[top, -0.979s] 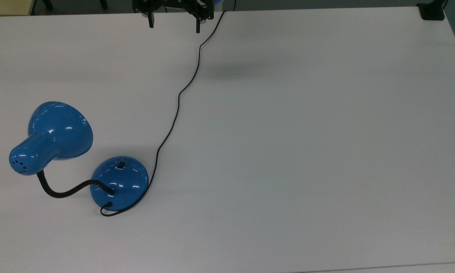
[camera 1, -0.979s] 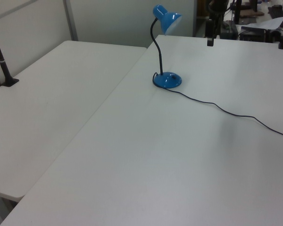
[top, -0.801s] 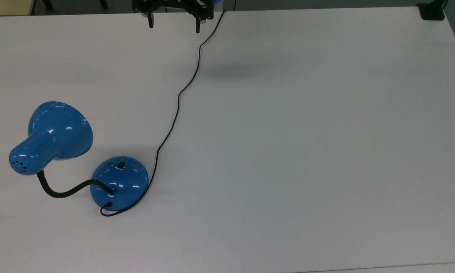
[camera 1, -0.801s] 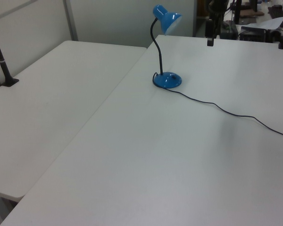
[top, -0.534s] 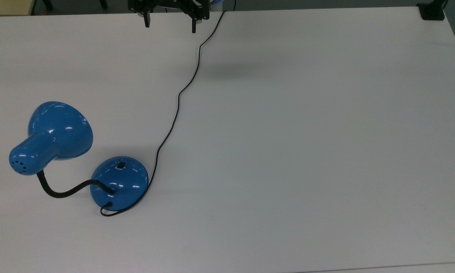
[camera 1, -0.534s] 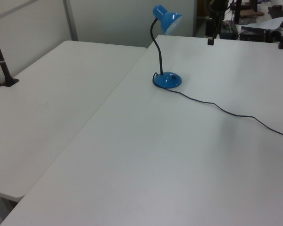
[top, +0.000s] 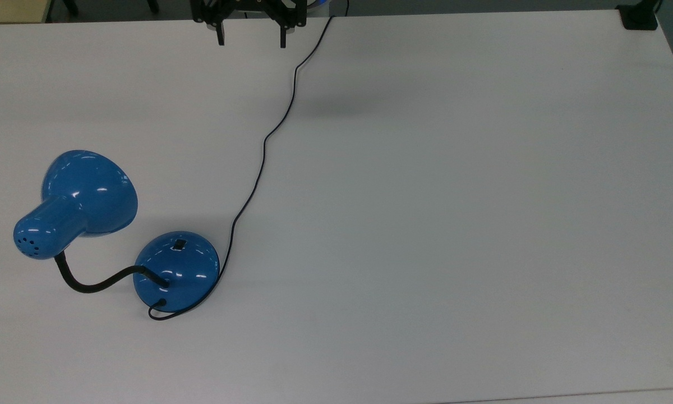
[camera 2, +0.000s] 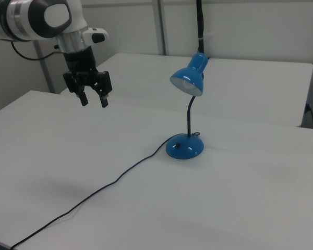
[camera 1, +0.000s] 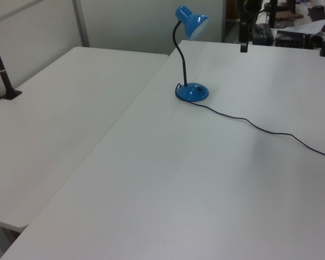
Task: Turn on the lamp
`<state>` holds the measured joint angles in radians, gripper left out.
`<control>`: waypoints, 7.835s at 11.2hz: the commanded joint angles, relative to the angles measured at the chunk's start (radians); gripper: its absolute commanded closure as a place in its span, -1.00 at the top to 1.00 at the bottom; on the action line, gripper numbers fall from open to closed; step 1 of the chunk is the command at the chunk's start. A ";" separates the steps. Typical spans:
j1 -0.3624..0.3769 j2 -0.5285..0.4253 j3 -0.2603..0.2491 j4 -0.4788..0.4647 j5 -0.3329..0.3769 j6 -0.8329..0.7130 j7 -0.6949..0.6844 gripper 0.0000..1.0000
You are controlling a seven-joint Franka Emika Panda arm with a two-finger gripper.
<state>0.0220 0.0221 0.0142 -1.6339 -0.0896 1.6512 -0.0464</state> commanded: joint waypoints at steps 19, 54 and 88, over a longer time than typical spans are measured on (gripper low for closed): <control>-0.177 0.045 -0.013 -0.079 0.131 0.217 0.143 -1.00; -0.209 0.501 -0.016 -0.155 0.016 1.250 -0.015 -1.00; 0.194 0.021 -0.152 0.029 0.022 -0.029 0.059 1.00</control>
<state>0.1998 0.0545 -0.1194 -1.6301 -0.0730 1.6925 -0.0178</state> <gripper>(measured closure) 0.000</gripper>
